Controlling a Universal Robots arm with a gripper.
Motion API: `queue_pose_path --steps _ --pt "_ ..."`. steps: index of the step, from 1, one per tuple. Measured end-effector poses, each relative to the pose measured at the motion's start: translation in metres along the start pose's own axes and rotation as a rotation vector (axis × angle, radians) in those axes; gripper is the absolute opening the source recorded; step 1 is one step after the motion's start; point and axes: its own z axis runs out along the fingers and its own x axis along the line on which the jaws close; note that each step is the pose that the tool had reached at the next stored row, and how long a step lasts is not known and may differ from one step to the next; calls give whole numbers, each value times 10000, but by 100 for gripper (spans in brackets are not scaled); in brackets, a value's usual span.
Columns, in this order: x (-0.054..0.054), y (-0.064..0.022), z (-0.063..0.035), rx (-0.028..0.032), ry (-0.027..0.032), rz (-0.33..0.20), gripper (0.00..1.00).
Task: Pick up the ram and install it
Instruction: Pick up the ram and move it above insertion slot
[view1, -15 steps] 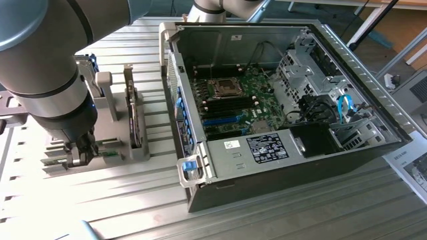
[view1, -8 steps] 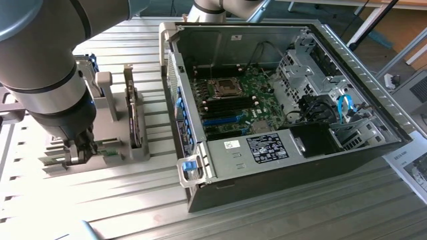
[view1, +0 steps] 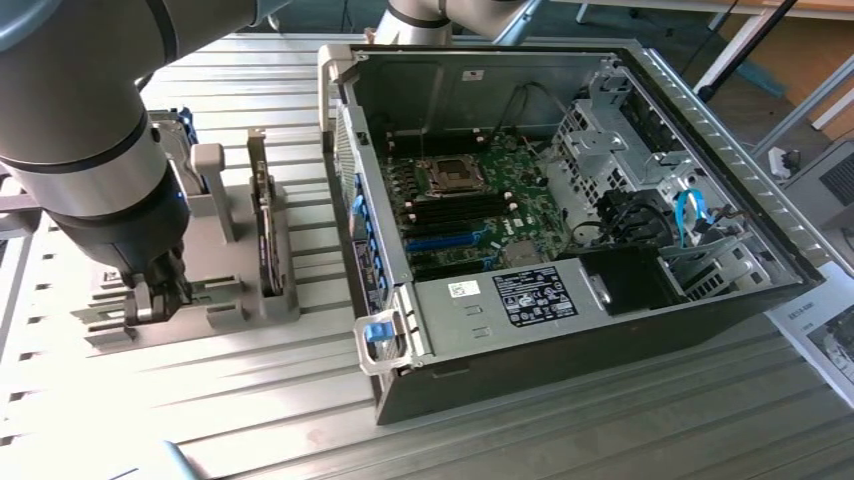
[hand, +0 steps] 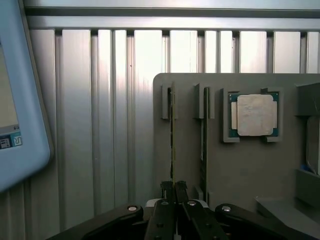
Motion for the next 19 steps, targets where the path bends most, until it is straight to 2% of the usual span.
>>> queue_pose_path --steps 19 --pt "-6 -4 -250 0 0 0 12"
